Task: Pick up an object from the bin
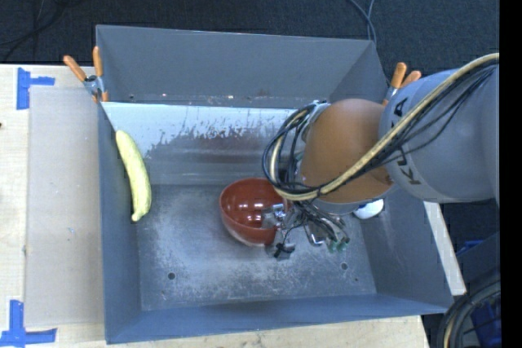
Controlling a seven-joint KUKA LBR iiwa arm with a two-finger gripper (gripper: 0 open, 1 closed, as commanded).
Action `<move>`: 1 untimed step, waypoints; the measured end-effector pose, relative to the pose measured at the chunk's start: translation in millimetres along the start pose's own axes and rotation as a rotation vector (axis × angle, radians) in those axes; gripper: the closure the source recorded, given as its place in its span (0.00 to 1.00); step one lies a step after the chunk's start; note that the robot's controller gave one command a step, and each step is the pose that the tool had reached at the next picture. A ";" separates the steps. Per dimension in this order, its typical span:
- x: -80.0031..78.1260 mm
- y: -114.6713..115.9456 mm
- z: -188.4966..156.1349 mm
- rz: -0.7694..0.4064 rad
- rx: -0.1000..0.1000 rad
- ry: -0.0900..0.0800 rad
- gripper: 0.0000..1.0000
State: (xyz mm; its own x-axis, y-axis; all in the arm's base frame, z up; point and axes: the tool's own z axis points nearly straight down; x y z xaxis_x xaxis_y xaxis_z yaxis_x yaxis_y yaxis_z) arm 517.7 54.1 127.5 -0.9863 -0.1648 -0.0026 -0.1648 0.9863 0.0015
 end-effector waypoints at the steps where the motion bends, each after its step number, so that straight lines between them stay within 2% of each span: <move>1: 29.5 -3.1 -59.2 0.011 -0.001 0.008 1.00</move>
Offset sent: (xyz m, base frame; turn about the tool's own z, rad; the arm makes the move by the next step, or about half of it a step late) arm -0.0069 -0.0062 0.0349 -0.0143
